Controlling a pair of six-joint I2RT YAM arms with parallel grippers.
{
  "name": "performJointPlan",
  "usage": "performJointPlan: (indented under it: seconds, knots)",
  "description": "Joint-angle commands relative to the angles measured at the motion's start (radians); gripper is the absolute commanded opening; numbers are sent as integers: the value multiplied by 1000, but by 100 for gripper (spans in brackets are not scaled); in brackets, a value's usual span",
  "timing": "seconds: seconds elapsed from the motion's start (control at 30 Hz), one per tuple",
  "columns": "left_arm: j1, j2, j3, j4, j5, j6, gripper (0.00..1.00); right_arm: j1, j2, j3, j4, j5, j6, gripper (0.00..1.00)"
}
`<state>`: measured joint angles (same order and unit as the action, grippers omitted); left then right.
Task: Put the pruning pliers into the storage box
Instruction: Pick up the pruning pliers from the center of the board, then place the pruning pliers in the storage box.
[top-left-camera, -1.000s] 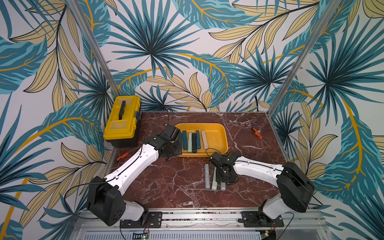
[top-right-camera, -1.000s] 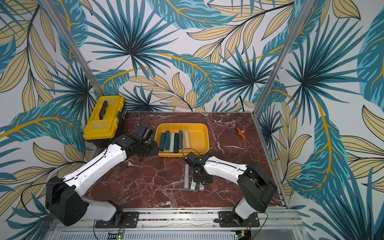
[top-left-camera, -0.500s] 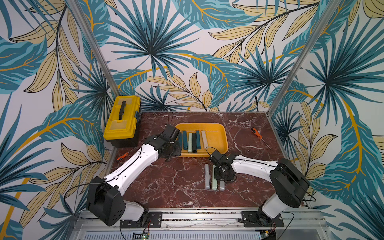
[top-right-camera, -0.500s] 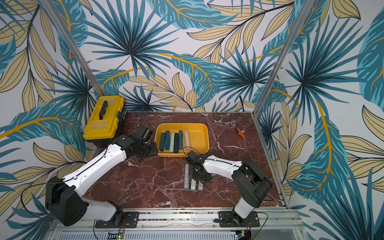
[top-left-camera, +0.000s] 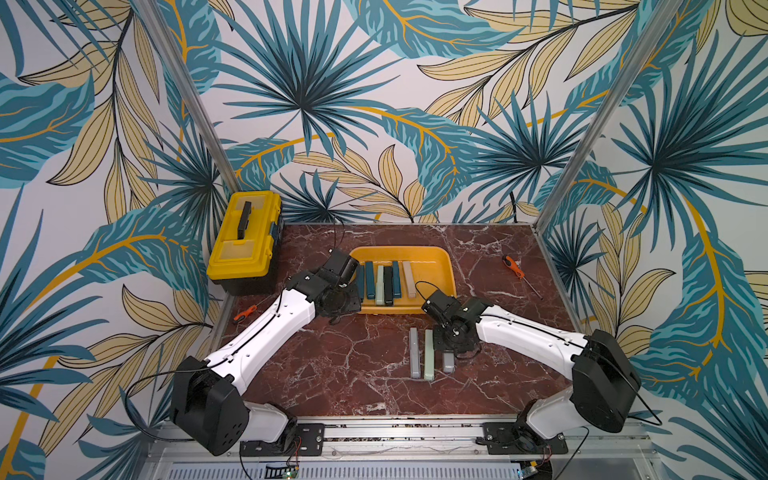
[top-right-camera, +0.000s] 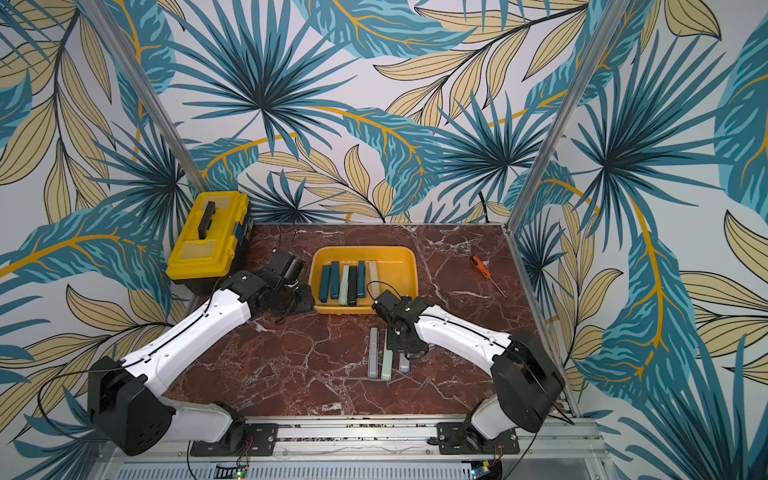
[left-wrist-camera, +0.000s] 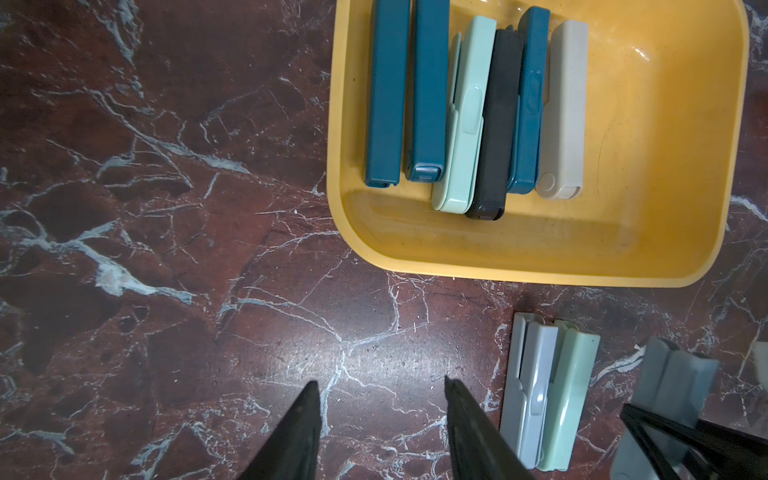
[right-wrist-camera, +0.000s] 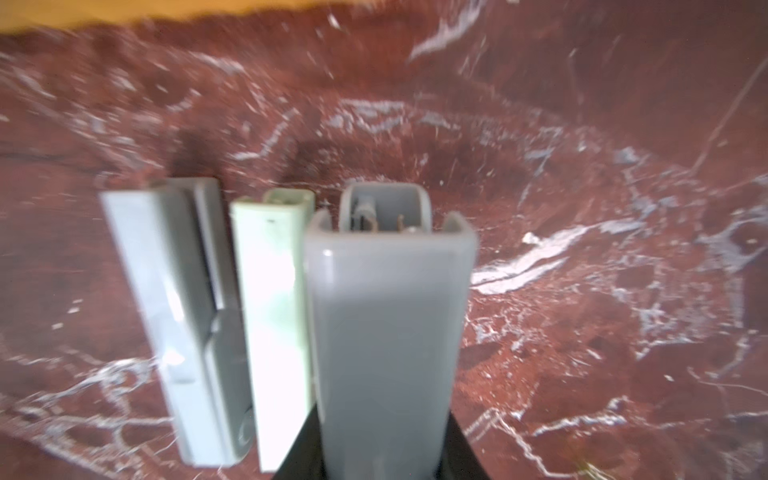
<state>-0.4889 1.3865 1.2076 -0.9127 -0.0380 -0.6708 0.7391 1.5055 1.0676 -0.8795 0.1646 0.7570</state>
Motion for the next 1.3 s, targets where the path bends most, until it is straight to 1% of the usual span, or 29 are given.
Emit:
performJointPlan:
  seconds: [0.0,0.13,0.27,0.37,0.47,0.5,0.6,0.77,1.0,1.17,1.27]
  knots:
    - [6,-12,-2,8,-5,-7,51,0,-20,81,-119,53,-48,23]
    - [6,-16,-13,14,-5,-10,51,-10,-4,228,-172,80,-123,23]
    - [5,-27,-27,19,-5,-17,50,-37,72,392,-194,110,-222,23]
    - [7,-42,-31,17,-13,-22,51,-84,148,504,-182,71,-286,23]
    - [5,-58,-30,5,-14,-23,51,-119,219,609,-170,74,-350,23]
    - [6,-62,-31,3,-48,-24,51,-134,245,641,-159,75,-369,24]
    - [6,-62,-27,-3,-56,-28,51,-174,327,723,-143,45,-406,23]
    - [7,-58,-25,-5,-61,-35,51,-210,432,796,-102,38,-461,24]
    - [9,-28,-13,-19,-72,-20,51,-245,558,828,16,-4,-495,24]
    - [13,-18,-5,-32,-67,-17,51,-250,681,921,-2,-20,-485,24]
    - [13,-32,-7,-38,-77,-22,51,-255,721,943,0,-23,-482,24]
